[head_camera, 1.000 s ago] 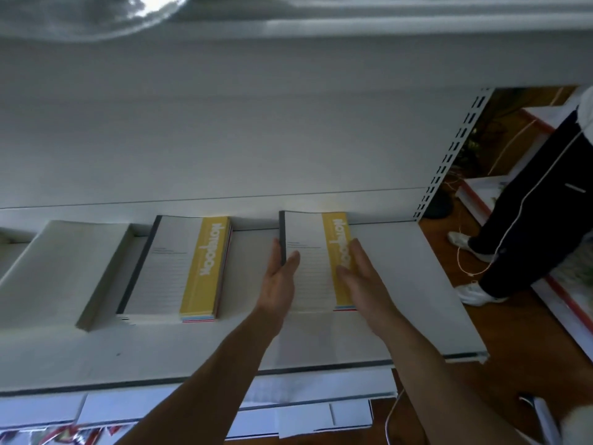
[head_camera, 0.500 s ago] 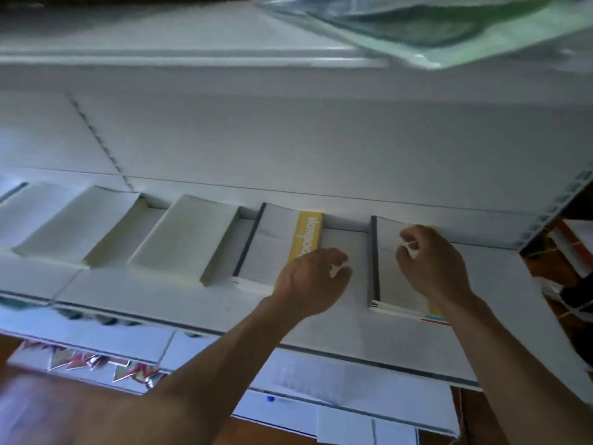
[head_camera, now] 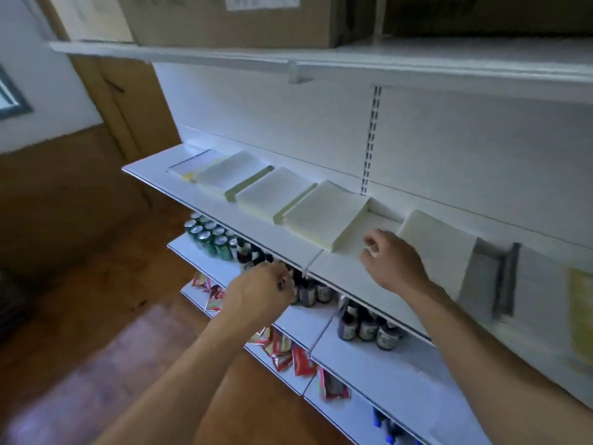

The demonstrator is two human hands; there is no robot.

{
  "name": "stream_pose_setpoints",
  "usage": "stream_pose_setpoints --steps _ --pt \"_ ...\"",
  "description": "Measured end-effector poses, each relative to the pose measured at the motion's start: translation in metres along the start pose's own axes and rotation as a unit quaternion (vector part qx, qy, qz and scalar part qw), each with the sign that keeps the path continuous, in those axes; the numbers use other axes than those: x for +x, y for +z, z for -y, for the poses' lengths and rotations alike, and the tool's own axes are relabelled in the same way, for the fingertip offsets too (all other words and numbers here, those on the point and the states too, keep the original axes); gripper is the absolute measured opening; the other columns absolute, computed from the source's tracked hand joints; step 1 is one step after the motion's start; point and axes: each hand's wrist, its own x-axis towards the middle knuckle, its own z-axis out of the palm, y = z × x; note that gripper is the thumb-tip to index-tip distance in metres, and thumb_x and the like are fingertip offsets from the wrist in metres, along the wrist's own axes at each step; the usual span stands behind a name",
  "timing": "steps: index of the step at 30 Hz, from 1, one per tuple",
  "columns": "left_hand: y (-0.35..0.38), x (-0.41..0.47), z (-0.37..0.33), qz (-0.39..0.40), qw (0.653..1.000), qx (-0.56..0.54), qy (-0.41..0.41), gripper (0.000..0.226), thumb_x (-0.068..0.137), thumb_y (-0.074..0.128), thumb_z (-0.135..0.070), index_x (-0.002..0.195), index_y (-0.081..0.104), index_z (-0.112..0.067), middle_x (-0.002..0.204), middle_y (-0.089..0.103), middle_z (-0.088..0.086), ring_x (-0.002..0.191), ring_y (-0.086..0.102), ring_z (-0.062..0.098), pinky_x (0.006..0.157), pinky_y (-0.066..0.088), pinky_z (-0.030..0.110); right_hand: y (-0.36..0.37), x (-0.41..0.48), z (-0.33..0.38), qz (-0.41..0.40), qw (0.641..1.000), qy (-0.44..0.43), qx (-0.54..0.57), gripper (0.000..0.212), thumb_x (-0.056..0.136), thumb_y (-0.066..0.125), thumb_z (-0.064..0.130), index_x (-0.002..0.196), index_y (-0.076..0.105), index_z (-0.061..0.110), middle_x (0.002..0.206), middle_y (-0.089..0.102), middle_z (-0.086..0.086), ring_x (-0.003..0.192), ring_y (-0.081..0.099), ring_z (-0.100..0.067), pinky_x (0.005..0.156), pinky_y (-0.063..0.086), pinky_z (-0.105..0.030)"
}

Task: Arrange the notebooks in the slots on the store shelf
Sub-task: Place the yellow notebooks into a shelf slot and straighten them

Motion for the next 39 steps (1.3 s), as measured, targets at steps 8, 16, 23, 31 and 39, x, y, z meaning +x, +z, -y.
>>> stream_pose_setpoints --steps 8,16,23,31,39 --pt "-0.050 0.024 0.167 -0.029 0.994 -0.023 -0.100 0.036 0.095 0.046 -0.044 0.126 0.057 -0.032 0.121 0.063 -0.016 0.109 0.059 0.009 0.090 0.048 0.029 0.110 0.063 0.176 0.081 0.991 -0.090 0.062 0.035 0.092 0.052 0.030 0.126 0.056 0.024 0.128 0.056 0.004 0.113 0.055 -0.016 0.092 0.044 -0.029" --pt "-0.061 0.141 0.263 -0.024 0.992 -0.040 -0.119 0.035 0.095 0.047 -0.047 0.124 0.059 -0.032 0.119 0.063 -0.016 0.103 0.061 0.010 0.083 0.049 0.026 0.197 0.186 0.260 0.102 0.983 -0.115 0.104 0.034 0.093 0.052 0.027 0.126 0.055 0.021 0.130 0.055 0.002 0.113 0.055 -0.016 0.093 0.043 -0.029" --pt "-0.099 0.280 0.344 -0.013 0.988 -0.050 -0.143 0.029 0.093 0.048 -0.044 0.118 0.061 -0.036 0.115 0.065 -0.017 0.095 0.065 0.010 0.082 0.049 0.025 0.267 0.316 0.352 0.107 0.973 -0.129 0.160 0.034 0.092 0.054 0.022 0.125 0.057 0.017 0.126 0.057 -0.001 0.113 0.055 -0.015 0.097 0.043 -0.028" --pt "-0.121 0.404 0.420 -0.005 0.978 -0.150 -0.144 0.033 0.095 0.050 -0.042 0.125 0.059 -0.032 0.121 0.064 -0.016 0.101 0.063 0.008 0.088 0.053 0.028 0.332 0.410 0.416 0.142 0.978 -0.109 0.110 0.051 0.097 0.045 0.021 0.145 0.035 0.010 0.157 0.024 -0.006 0.145 0.018 -0.017 0.116 0.016 -0.027" --pt "-0.125 0.544 0.466 0.095 0.971 -0.202 -0.089 0.039 0.099 0.048 -0.033 0.136 0.053 -0.021 0.136 0.055 -0.003 0.119 0.055 0.020 0.102 0.044 0.033 0.386 0.458 0.421 0.089 0.992 0.068 -0.056 0.062 0.098 0.032 0.049 0.152 0.018 0.021 0.162 -0.003 -0.006 0.149 -0.005 -0.025 0.120 0.004 -0.041"
